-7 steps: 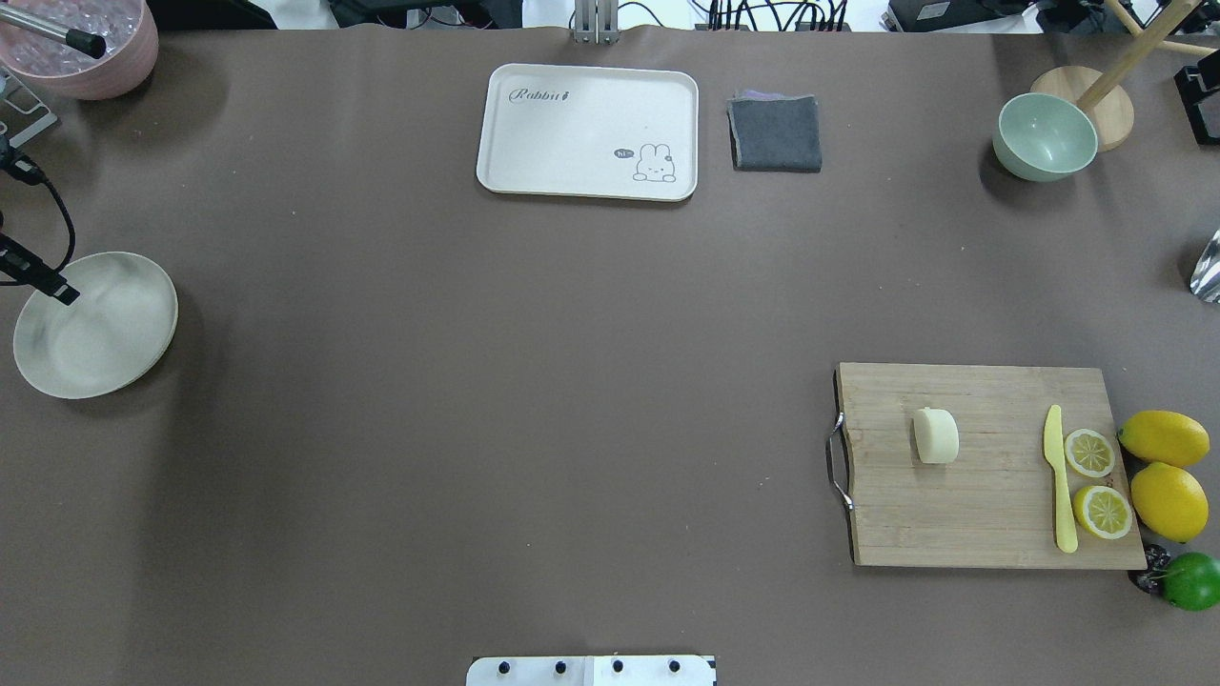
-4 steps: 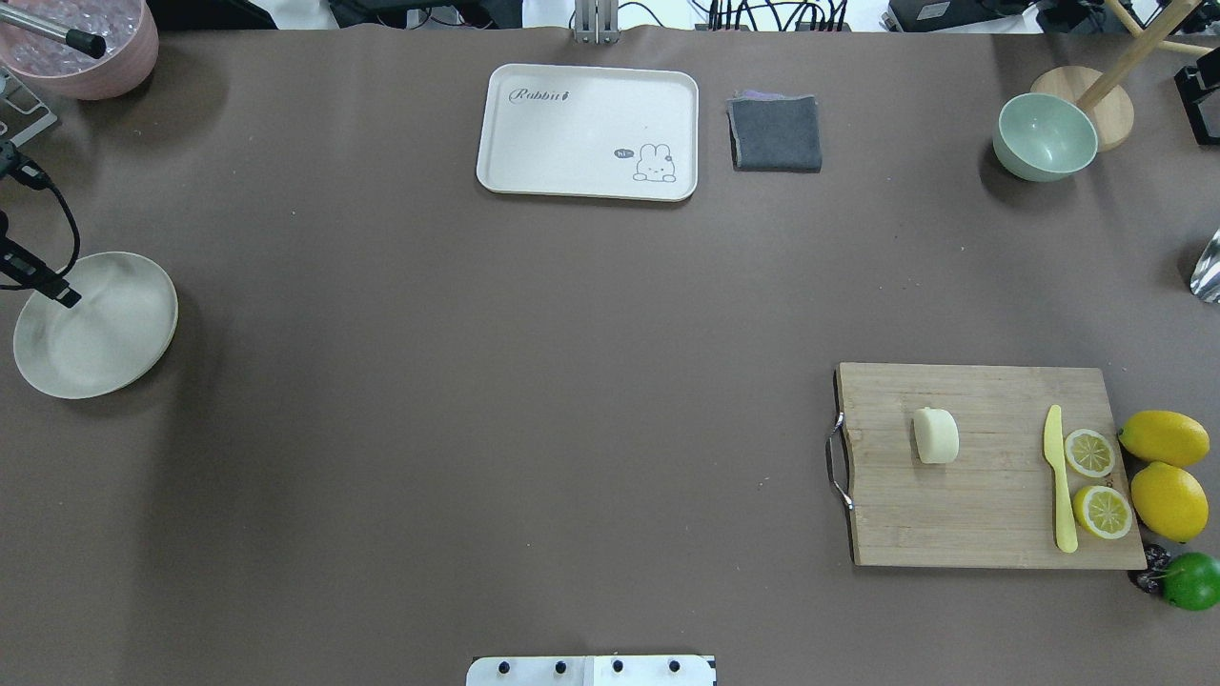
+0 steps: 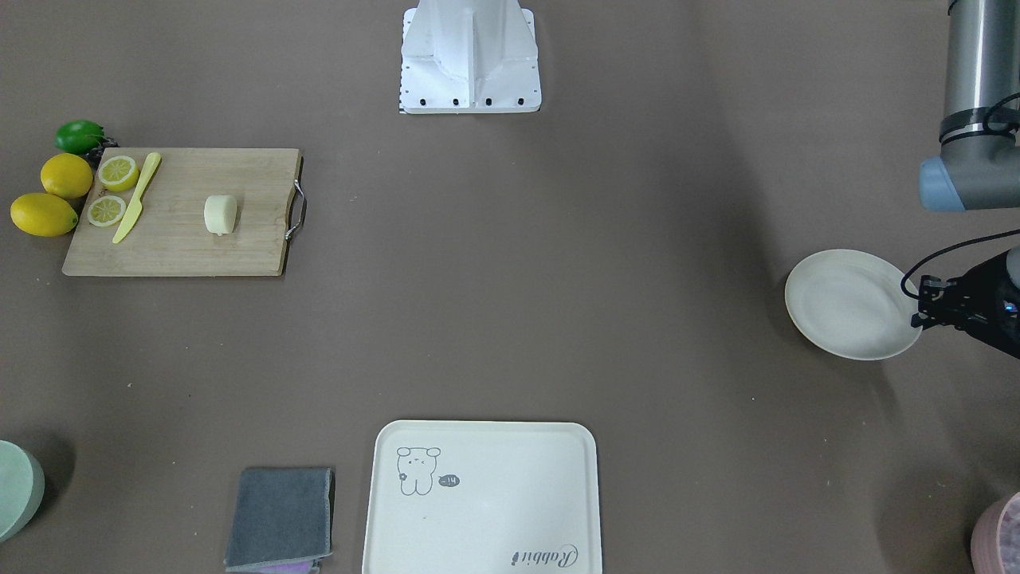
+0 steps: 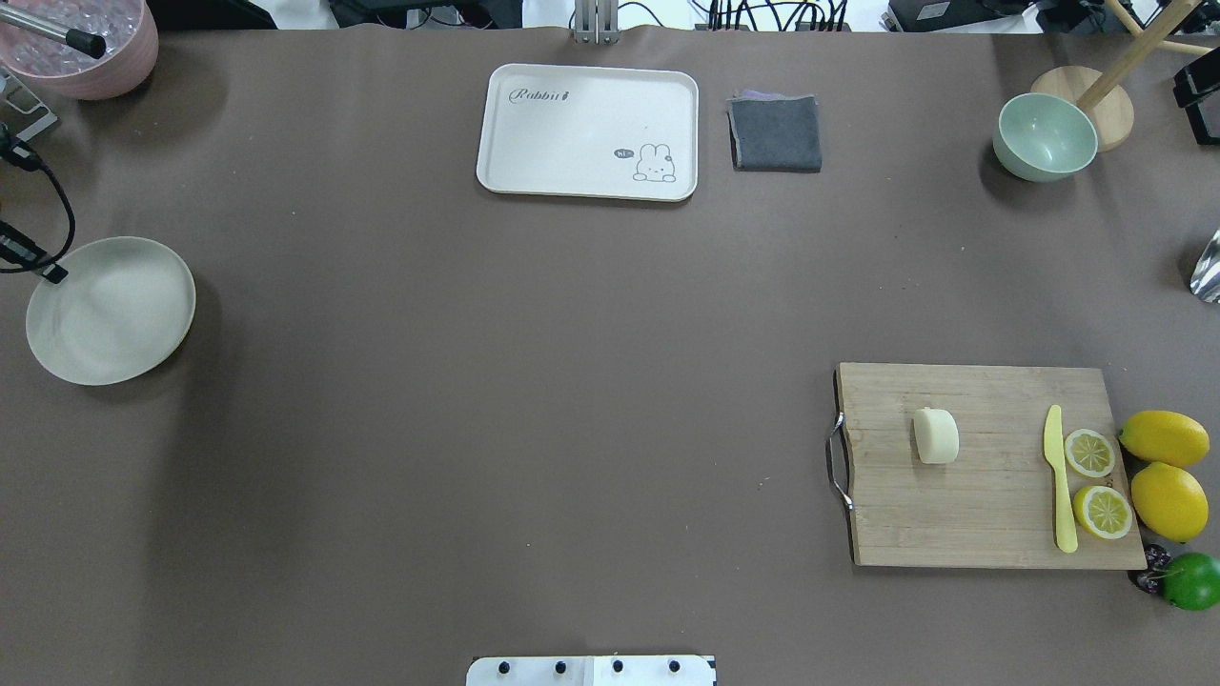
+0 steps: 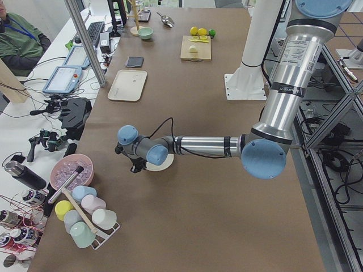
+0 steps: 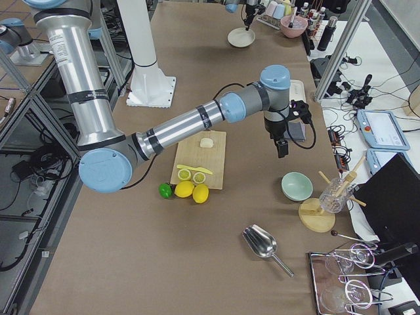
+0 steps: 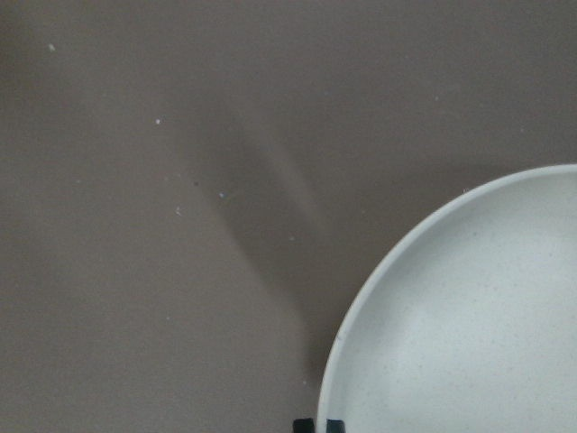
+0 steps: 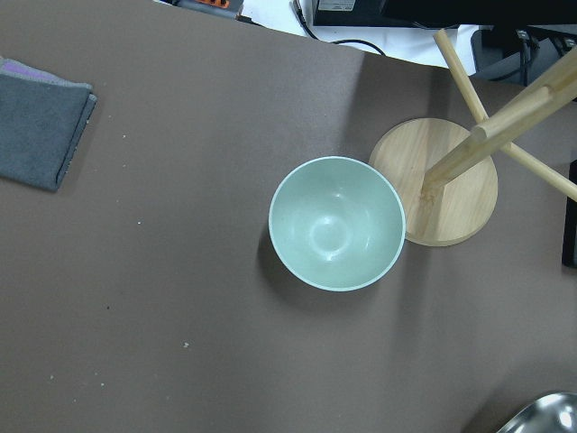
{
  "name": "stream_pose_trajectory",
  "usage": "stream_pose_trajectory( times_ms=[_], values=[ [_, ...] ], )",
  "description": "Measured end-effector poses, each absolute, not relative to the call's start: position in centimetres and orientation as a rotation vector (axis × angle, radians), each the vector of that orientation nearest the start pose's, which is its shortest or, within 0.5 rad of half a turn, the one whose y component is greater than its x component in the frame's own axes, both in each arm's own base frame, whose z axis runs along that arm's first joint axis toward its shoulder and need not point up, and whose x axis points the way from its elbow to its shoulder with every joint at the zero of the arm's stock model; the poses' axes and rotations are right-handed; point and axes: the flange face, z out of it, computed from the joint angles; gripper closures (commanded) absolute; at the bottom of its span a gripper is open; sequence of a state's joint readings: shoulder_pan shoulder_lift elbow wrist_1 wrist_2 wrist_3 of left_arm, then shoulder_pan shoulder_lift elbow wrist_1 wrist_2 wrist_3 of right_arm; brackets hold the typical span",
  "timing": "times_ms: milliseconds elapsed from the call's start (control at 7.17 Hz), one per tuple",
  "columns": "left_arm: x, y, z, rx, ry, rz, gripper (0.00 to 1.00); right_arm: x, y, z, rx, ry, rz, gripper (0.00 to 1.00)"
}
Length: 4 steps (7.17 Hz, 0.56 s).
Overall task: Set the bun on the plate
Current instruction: 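Lift the white plate with the left gripper and carry it toward the table center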
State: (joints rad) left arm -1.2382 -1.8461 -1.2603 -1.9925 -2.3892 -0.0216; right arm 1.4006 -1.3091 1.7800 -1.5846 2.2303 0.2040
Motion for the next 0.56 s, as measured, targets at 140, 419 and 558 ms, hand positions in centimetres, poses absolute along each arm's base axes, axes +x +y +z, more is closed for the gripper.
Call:
stream_pose_trajectory(
  times_ms=[140,419,558],
  values=[
    [14.9,-62.9,56.8,0.232,0.916,0.381,1.0,-2.9,-58.8,42.2,0.309,-0.72,-0.12,0.0],
    [17.6,-65.5,47.0,0.226,1.01,0.234,1.0,-3.5,-58.7,42.2,0.304,-0.725,-0.128,0.0],
    [20.1,-65.2,42.5,0.207,1.051,0.176,1.0,-4.1,-58.7,42.2,0.3,-0.727,-0.137,0.0]
  ],
)
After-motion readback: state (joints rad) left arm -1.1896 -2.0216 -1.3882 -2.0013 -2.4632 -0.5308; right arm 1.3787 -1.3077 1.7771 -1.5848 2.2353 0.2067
